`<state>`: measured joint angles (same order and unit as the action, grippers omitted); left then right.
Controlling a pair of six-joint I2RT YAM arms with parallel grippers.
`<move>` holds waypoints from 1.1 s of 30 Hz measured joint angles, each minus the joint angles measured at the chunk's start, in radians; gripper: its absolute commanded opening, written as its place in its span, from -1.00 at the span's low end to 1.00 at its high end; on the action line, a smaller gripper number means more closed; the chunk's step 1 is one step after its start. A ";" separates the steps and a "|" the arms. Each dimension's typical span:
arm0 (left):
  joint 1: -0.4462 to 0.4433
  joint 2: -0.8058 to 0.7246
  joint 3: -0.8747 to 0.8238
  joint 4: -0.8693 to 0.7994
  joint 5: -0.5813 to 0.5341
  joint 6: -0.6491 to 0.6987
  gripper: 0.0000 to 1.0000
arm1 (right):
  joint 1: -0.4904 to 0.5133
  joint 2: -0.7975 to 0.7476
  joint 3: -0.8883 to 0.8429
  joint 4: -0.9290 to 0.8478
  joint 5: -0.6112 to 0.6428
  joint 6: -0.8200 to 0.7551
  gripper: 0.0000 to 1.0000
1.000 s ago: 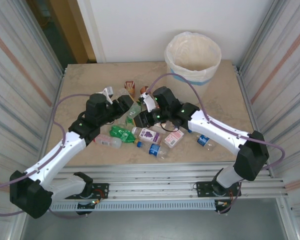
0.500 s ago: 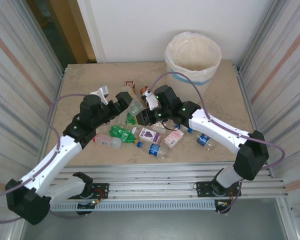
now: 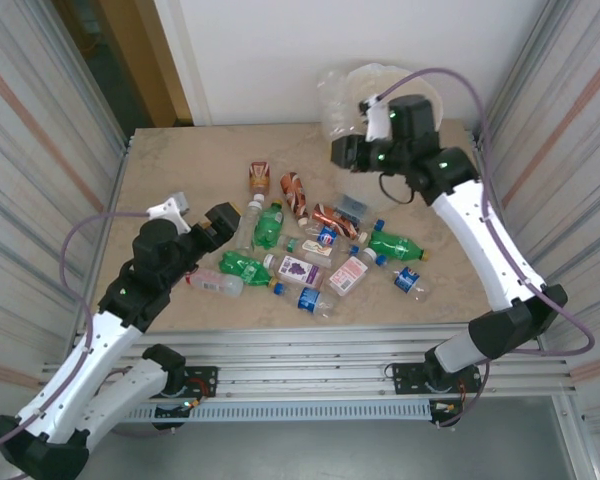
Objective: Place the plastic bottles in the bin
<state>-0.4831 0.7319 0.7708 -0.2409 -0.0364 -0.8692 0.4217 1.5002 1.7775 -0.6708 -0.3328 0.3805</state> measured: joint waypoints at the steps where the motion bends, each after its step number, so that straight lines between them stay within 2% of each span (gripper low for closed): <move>1: 0.000 -0.004 -0.004 -0.010 -0.009 0.002 0.97 | -0.026 0.006 0.040 -0.020 0.000 -0.001 -1.00; 8: 0.000 -0.023 -0.014 -0.042 -0.039 0.009 0.98 | -0.174 0.147 0.323 -0.105 -0.016 -0.016 -1.00; 16: 0.000 -0.043 -0.016 -0.075 -0.066 0.010 0.97 | -0.269 0.445 0.618 -0.286 -0.002 -0.093 -1.00; 25: 0.000 -0.049 -0.019 -0.106 -0.099 0.013 0.97 | -0.278 0.539 0.669 -0.383 0.096 -0.212 -1.00; 30: 0.000 -0.054 -0.029 -0.126 -0.121 0.013 0.97 | -0.278 0.563 0.682 -0.388 0.148 -0.262 -0.86; 33: 0.000 -0.059 -0.039 -0.134 -0.131 0.013 0.97 | -0.278 0.574 0.682 -0.390 0.174 -0.286 -0.71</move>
<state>-0.4835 0.6727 0.7322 -0.3752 -0.1677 -0.8562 0.1432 2.0743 2.4596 -1.0607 -0.1593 0.0944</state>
